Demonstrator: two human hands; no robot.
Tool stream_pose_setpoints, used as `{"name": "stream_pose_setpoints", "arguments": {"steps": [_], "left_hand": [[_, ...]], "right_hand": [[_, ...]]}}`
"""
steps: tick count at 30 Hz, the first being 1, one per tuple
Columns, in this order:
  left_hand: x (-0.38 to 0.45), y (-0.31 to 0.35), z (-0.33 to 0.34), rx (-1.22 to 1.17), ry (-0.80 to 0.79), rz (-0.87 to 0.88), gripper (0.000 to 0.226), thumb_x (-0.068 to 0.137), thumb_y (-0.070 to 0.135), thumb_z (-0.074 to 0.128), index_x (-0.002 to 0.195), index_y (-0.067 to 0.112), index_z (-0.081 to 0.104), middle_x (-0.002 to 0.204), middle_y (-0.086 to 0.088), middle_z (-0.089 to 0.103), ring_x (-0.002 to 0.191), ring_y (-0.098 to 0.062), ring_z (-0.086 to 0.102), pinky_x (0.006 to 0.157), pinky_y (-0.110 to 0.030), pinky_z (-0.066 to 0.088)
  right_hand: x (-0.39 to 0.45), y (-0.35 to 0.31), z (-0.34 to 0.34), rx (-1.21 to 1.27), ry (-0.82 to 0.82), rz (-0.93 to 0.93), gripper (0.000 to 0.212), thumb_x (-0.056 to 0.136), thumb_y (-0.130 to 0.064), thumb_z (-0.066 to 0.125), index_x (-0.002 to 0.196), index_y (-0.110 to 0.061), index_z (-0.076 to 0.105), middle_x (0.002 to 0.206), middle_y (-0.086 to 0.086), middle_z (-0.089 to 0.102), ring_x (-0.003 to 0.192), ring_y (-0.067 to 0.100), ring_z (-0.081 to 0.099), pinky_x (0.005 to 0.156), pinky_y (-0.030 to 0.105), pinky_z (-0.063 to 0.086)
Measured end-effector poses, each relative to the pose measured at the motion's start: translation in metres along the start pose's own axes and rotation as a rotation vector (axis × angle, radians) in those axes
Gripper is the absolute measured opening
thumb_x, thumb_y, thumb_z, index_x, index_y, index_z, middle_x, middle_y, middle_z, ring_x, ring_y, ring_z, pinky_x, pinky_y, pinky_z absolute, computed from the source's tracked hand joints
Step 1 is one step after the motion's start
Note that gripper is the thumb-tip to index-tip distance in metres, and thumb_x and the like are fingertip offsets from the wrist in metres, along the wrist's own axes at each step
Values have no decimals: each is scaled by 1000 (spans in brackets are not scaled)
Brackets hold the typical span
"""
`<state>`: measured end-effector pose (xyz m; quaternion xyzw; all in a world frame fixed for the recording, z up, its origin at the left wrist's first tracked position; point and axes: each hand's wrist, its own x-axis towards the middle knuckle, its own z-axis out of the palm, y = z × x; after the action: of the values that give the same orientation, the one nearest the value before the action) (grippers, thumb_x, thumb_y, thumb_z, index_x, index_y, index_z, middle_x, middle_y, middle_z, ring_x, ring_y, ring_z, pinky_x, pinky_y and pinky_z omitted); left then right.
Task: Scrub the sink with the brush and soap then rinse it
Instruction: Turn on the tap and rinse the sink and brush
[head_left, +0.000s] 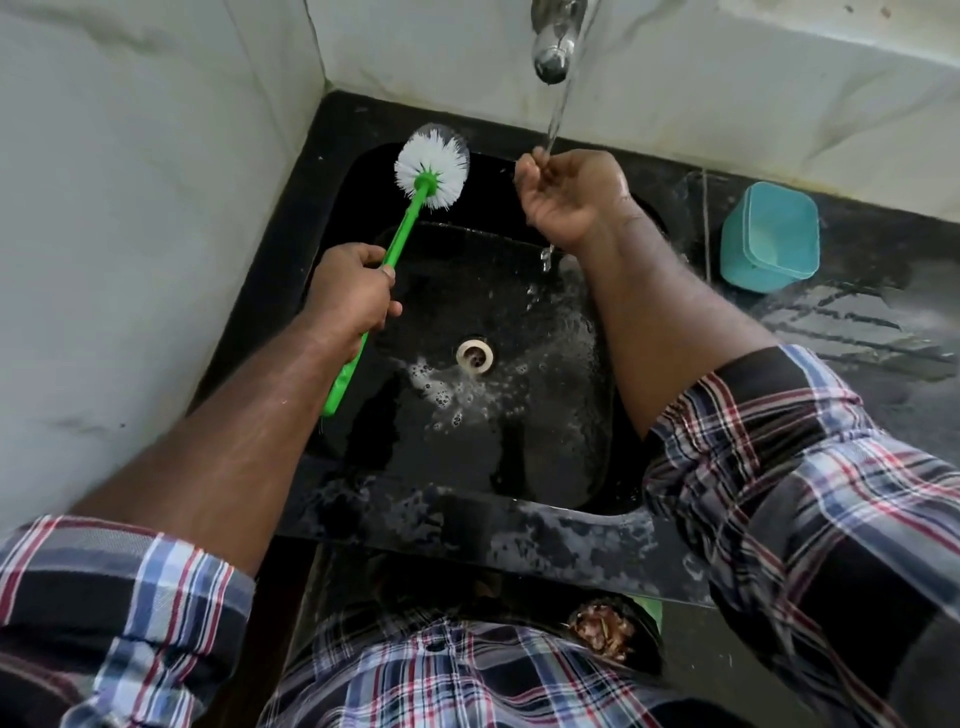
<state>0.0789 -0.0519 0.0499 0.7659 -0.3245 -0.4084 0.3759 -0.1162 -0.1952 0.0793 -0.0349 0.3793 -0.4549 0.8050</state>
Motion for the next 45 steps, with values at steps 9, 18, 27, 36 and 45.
{"name": "stream_pose_setpoints", "arguments": {"steps": [9, 18, 27, 36, 45], "left_hand": [[-2, 4, 3, -8, -8, -7, 36, 96, 9, 54, 132, 13, 56, 113, -9, 64, 54, -11, 61, 38, -20, 40], [-1, 2, 9, -13, -35, -18, 36, 96, 11, 55, 132, 14, 56, 115, -8, 63, 58, -11, 63, 37, -20, 39], [1, 0, 12, -10, -40, -16, 36, 96, 11, 55, 132, 14, 55, 113, -8, 64, 57, -12, 63, 38, -22, 39], [3, -3, 12, 3, -48, -2, 35, 96, 10, 54, 131, 14, 56, 114, -9, 63, 58, -12, 63, 36, -20, 40], [1, -5, 12, -8, -51, -4, 36, 96, 10, 54, 132, 13, 55, 112, -8, 63, 57, -11, 63, 41, -23, 40]], "right_hand": [[-22, -21, 17, -172, -326, 91, 12, 80, 1, 42, 82, -1, 54, 77, 13, 55, 62, 21, 57, 49, 21, 49], [-90, -38, -87, -2199, -193, 876, 16, 89, -6, 58, 101, -7, 70, 95, 10, 76, 93, 24, 71, 82, 35, 53], [-56, -44, -54, -1448, -11, 29, 22, 96, -7, 46, 105, -6, 66, 99, 17, 69, 88, 30, 69, 84, 40, 56], [-6, -8, -18, -359, 57, -25, 25, 94, -5, 41, 98, 9, 61, 100, 25, 65, 86, 36, 69, 62, 34, 59], [-3, -6, 10, 6, -81, 15, 23, 90, 0, 33, 80, 4, 54, 69, 19, 57, 55, 28, 59, 42, 24, 51]]}}
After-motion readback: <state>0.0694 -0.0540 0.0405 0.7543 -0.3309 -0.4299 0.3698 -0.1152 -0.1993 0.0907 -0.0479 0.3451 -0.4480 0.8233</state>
